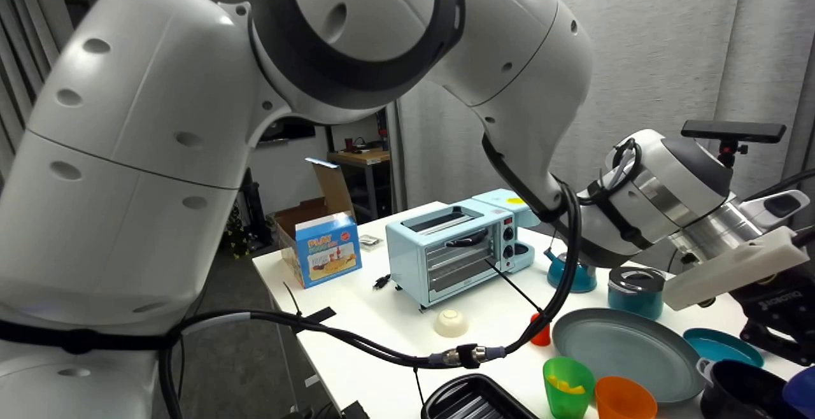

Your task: Place the dark blue cup inside the black pot

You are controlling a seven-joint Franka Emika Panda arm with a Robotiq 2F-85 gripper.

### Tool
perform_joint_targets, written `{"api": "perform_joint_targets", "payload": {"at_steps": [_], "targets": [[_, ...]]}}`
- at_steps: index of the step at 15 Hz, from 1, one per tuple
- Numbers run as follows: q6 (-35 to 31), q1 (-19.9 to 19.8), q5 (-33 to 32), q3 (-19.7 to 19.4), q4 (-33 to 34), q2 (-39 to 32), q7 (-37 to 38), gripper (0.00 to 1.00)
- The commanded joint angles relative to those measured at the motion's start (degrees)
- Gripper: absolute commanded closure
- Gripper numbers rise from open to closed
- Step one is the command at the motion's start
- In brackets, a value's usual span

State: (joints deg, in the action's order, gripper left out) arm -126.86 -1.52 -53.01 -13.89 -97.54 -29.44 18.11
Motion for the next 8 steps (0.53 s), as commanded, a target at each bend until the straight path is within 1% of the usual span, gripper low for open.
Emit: {"api": "perform_joint_targets", "payload": {"at_steps": [1,8], "targets": [[-1.4,-1.4,-1.6,1.1,1.7,-1.0,-1.2,0.99],[-4.7,-2.3,-0.7,1.6,1.7,-1.1,-4.4,0.99]]}}
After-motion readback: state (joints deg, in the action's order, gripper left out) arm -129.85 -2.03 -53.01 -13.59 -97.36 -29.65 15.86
